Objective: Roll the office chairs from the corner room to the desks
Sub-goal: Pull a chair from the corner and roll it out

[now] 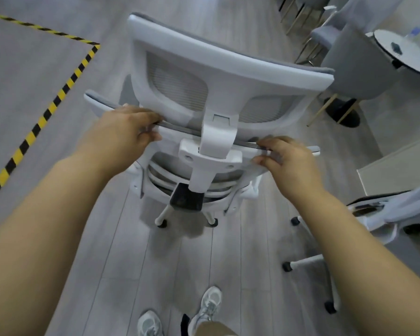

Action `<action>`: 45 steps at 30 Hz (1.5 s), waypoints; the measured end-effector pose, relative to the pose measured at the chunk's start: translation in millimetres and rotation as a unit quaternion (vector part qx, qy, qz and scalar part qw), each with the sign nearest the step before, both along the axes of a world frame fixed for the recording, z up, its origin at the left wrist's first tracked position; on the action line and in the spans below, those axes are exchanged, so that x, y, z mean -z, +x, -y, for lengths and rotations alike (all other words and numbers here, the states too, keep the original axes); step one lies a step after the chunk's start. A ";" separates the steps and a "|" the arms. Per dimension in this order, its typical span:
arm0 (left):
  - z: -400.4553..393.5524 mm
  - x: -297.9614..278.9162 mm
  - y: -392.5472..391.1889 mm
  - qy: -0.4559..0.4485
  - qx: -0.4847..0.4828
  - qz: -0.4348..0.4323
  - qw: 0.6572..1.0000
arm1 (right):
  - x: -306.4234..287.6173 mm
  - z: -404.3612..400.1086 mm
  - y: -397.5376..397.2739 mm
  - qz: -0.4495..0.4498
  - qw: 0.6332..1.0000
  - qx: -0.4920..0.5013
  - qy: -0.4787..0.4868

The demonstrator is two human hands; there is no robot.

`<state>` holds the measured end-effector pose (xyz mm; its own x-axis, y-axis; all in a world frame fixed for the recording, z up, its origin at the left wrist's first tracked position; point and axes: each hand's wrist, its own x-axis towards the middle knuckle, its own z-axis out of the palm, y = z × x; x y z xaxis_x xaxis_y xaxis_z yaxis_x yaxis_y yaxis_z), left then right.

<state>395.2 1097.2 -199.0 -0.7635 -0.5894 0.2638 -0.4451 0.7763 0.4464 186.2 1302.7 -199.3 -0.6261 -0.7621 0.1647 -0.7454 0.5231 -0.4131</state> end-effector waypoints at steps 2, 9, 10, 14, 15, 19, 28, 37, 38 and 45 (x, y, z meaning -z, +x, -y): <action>14.0 0.5 18.3 0.001 -0.005 -0.014 1.000 | -0.9 21.2 13.7 0.005 1.000 -0.015 -0.001; 65.7 9.2 80.6 0.008 -0.067 -0.034 0.997 | -2.9 106.2 43.1 0.046 0.997 -0.070 -0.001; 73.1 8.7 88.5 0.004 -0.084 -0.031 0.996 | -3.9 121.6 45.6 0.055 0.995 -0.082 -0.002; 102.6 3.1 115.7 0.006 -0.159 -0.022 0.987 | -6.4 187.6 54.8 0.085 0.987 -0.136 0.004; 111.2 2.5 121.8 0.010 -0.175 -0.018 0.984 | -5.9 205.2 57.0 0.090 0.984 -0.151 0.001; 151.2 1.7 144.9 0.019 -0.225 0.008 0.974 | -2.6 278.3 66.6 0.091 0.972 -0.216 -0.002; 246.0 -3.7 181.4 0.045 -0.366 0.012 0.930 | -4.1 456.2 95.9 0.061 0.932 -0.357 0.023; 355.9 -7.4 226.4 0.075 -0.441 0.000 0.895 | -8.8 623.6 146.8 0.051 0.897 -0.437 0.050; 369.7 -8.1 232.9 0.078 -0.449 -0.002 0.890 | -9.4 641.0 153.9 0.055 0.895 -0.439 0.054; 471.0 -5.1 293.6 0.077 -0.464 0.006 0.883 | -6.0 753.2 213.9 0.068 0.891 -0.446 0.052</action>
<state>688.8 626.2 -193.9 0.0637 -0.9906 0.1207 -0.8628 0.0061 0.5055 400.1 549.5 -193.2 0.2286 -0.9730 0.0329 -0.8306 -0.2126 -0.5147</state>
